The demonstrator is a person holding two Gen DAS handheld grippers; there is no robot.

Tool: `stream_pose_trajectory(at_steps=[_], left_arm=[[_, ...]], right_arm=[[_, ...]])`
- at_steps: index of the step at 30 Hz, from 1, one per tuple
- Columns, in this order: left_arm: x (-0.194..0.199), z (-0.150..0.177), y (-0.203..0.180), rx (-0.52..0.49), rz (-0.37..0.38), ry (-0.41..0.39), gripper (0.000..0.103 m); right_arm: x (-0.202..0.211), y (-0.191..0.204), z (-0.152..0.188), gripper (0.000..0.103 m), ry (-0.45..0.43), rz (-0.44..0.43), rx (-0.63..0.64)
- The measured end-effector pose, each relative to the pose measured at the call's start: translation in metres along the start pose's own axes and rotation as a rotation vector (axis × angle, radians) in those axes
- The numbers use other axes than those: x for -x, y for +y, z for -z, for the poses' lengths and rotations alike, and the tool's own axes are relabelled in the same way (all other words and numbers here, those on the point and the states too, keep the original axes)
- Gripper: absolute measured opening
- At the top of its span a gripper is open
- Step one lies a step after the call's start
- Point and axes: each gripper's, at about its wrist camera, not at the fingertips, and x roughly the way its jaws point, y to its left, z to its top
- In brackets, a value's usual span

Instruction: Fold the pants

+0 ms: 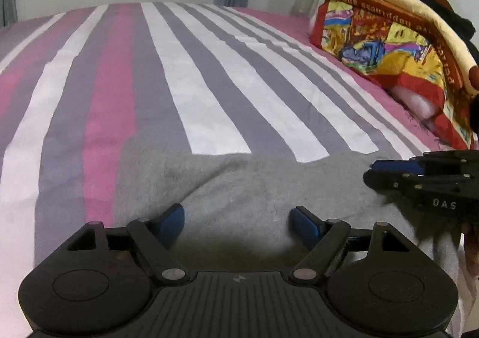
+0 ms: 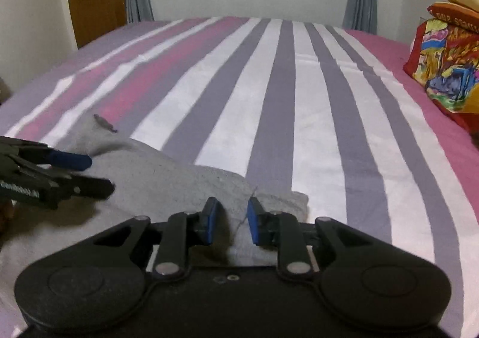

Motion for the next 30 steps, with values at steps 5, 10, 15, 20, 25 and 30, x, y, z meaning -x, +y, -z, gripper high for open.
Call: stream_pose_trajectory(at_steps=[5,10,15,20,25,30], left_arm=[[0.036,0.005,-0.012,-0.042,-0.007,-0.100,0.078],[0.017,0.016,-0.017,-0.098,-0.073,0.006,0.079],[0.080,0.032,-0.034,-0.107,-0.057,-0.095,0.079],[0.102,0.079,-0.029,-0.091,-0.083,-0.045,0.079],[0.100,0.085,-0.026,-0.059,-0.136,-0.009,0.079],[0.129,0.097,-0.030,-0.065,-0.159,-0.054,0.079]], right_arm=[[0.046,0.004,-0.005,0.024,-0.091,-0.025,-0.010],[0.018,0.009,0.009,0.025,0.027,0.015,0.032],[0.080,0.017,0.012,0.028,-0.053,-0.035,0.020],[0.088,0.029,0.051,0.030,0.020,-0.040,0.038],[0.083,0.037,0.058,0.033,0.059,0.003,0.049],[0.115,0.044,0.060,0.037,-0.021,-0.014,0.053]])
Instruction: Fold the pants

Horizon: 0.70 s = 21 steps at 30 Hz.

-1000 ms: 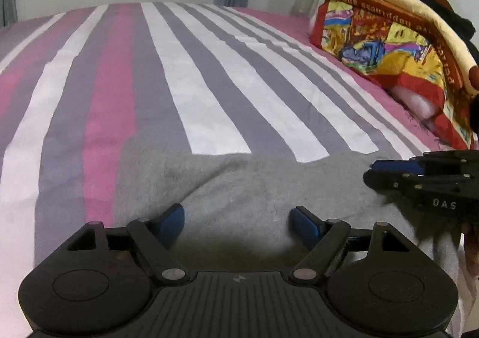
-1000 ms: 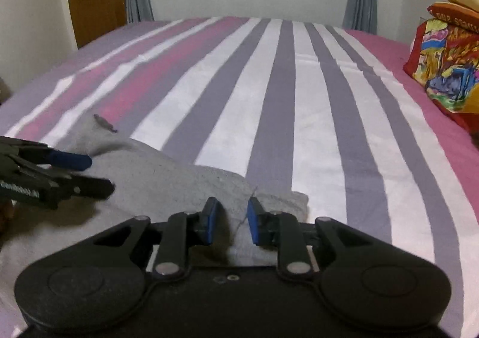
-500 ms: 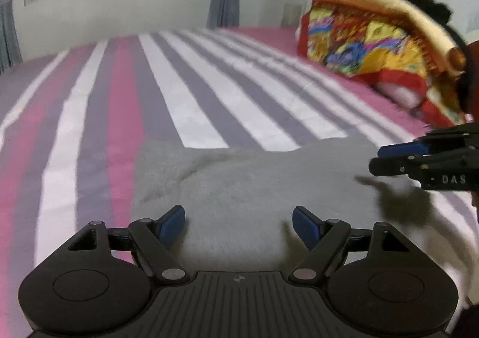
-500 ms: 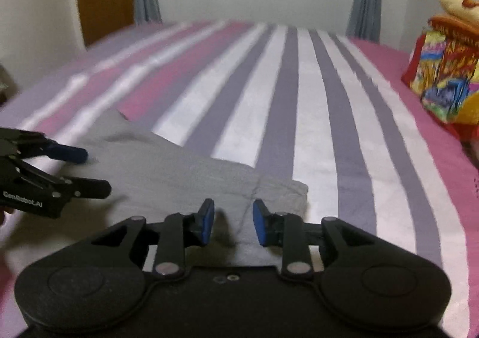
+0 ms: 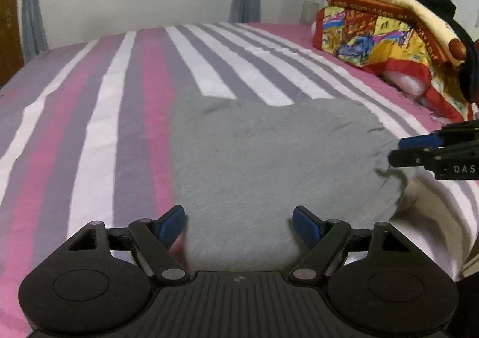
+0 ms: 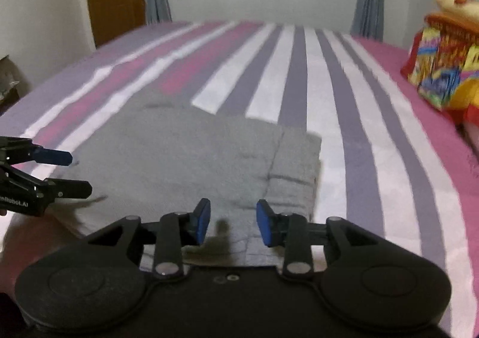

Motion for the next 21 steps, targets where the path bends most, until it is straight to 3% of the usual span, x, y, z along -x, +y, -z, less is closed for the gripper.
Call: stream_pose_trajectory(at_steps=[2,3,6,10,13,17,21], left_arm=[[-0.013,0.012,0.009,0.044,0.023,0.045,0.083],[-0.017,0.019,0.017,0.107,0.046,0.053,0.089],[-0.008,0.024,0.032,0.201,0.065,0.027,0.089],[0.012,0.031,0.042,0.202,0.096,-0.030,0.089],[0.016,0.035,0.056,0.215,0.129,-0.052,0.089],[0.008,0.032,0.066,0.217,0.118,-0.036,0.089],[-0.005,0.027,0.060,0.187,0.098,-0.021,0.089]], right_arm=[[-0.021,0.000,0.012,0.039,0.075,0.019,0.025],[-0.027,0.000,0.015,0.039,0.083,0.029,0.038],[-0.019,0.004,0.005,0.043,0.067,0.037,0.025],[0.016,-0.004,0.012,0.065,-0.080,-0.021,-0.033],[0.030,-0.030,0.026,0.065,-0.133,-0.065,-0.152],[0.030,-0.062,0.037,0.065,-0.142,-0.052,-0.301],[0.028,-0.065,0.036,0.065,-0.146,-0.057,-0.305]])
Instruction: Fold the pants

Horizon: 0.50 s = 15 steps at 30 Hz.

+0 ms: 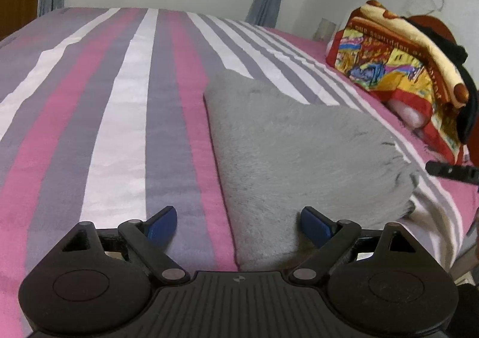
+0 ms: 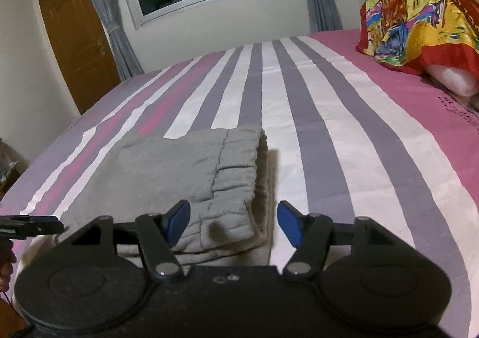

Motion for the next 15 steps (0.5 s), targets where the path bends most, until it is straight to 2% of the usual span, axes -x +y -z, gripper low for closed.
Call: stream_pose_trajectory(at_steps=[15], left_arm=[[-0.006,-0.002,-0.010,-0.067,-0.012,0.001,0.089]], right_arm=[[-0.021,-0.006,0.002,0.065,0.034,-0.033,-0.023]])
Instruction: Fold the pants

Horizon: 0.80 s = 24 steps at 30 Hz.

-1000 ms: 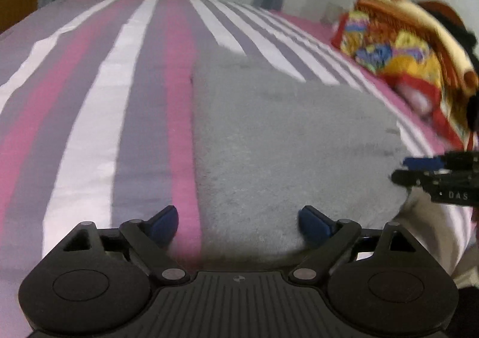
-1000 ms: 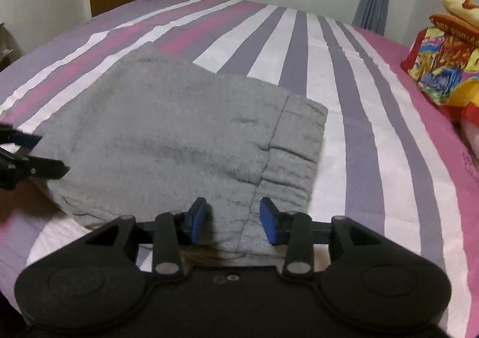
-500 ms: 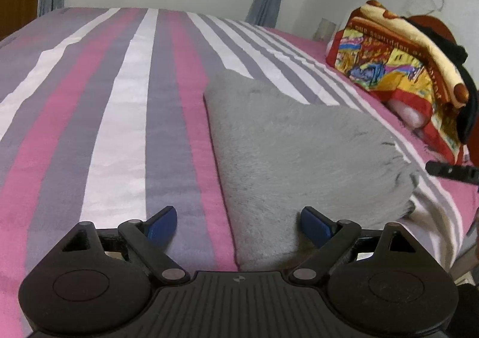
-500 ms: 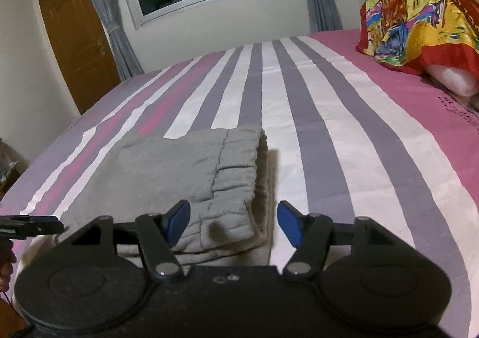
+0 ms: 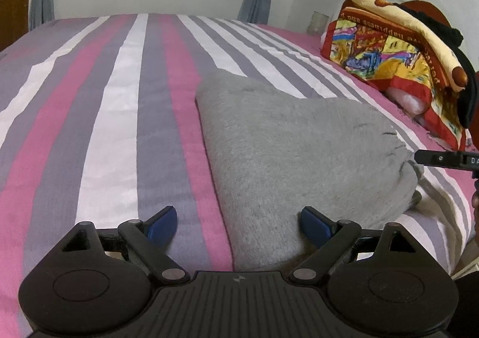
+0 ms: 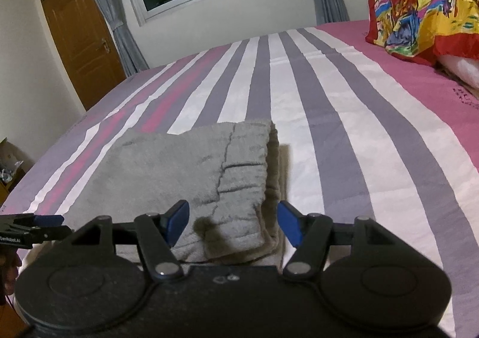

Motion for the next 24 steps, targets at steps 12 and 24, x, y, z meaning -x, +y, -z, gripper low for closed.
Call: stream_pose_trajectory(at_steps=[12,24], left_arm=[[-0.007,-0.003,0.002,0.013,0.015,0.010,0.089],[-0.017,0.000,0.005,0.082,0.022,0.012,0.089]], right_arm=[[0.004,-0.021,0.001,0.066,0.007,-0.025,-0.041],[-0.004,-0.001,-0.002,0.039,-0.014,-0.079,0.002]])
